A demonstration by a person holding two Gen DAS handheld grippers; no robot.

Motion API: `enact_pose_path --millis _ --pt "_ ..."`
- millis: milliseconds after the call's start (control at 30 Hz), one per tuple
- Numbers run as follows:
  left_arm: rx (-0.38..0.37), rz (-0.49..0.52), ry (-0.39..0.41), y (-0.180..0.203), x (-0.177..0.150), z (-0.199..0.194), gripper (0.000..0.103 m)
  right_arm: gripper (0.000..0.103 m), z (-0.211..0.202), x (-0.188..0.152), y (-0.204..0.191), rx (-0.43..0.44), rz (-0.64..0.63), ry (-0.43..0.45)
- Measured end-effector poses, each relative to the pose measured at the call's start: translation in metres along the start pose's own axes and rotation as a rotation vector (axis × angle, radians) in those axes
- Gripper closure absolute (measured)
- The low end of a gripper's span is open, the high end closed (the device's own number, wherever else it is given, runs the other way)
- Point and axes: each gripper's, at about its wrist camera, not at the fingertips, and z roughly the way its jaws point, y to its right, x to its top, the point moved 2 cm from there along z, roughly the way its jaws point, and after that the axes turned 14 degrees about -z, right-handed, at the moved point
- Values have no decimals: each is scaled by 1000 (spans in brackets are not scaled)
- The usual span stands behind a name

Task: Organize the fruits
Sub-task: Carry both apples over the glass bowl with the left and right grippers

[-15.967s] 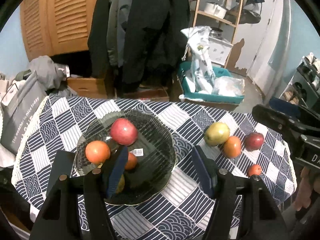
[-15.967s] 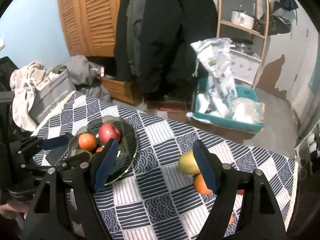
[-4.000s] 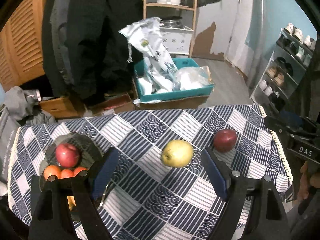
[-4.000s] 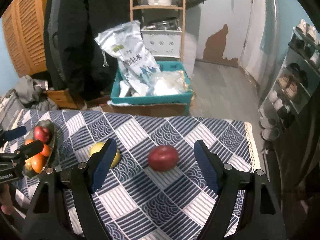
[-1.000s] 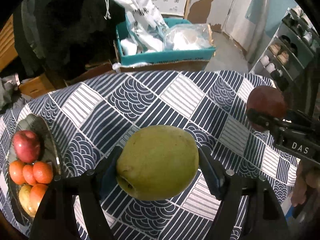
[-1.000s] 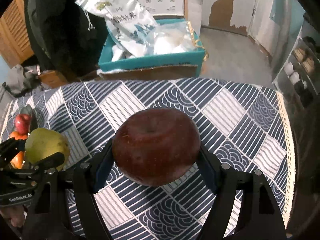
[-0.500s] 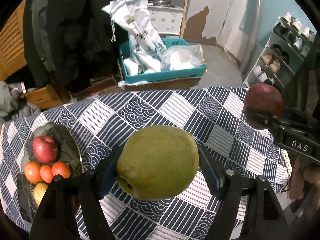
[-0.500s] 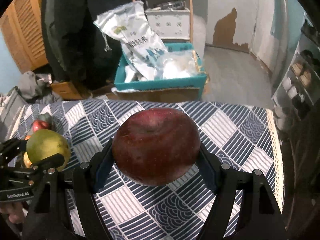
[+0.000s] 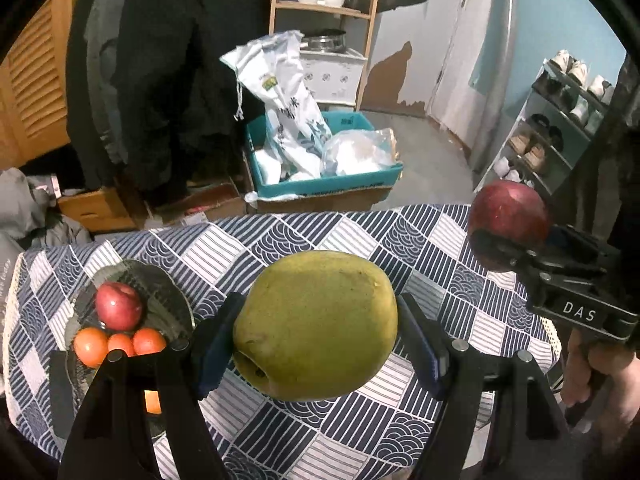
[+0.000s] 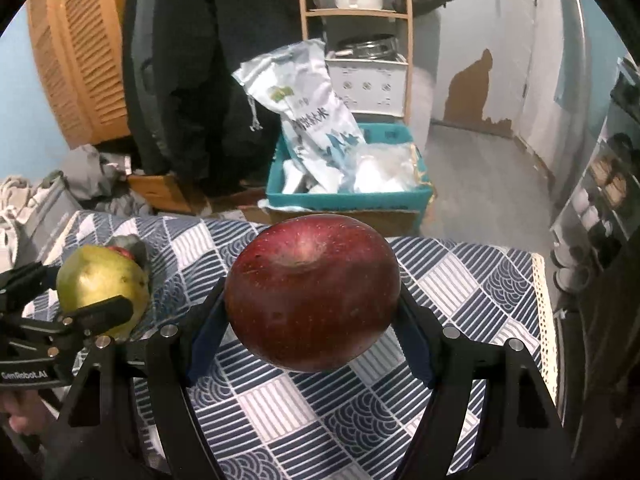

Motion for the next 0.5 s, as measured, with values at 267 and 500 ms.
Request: enact_pose_path --millis 267,500 --pt "-21 -14 43 -8 5 -30 26 26 -14 11 -17 37 -21 40" --pt "-9 -28 76 -22 7 -45 26 26 -21 18 -36 70 -52 64"
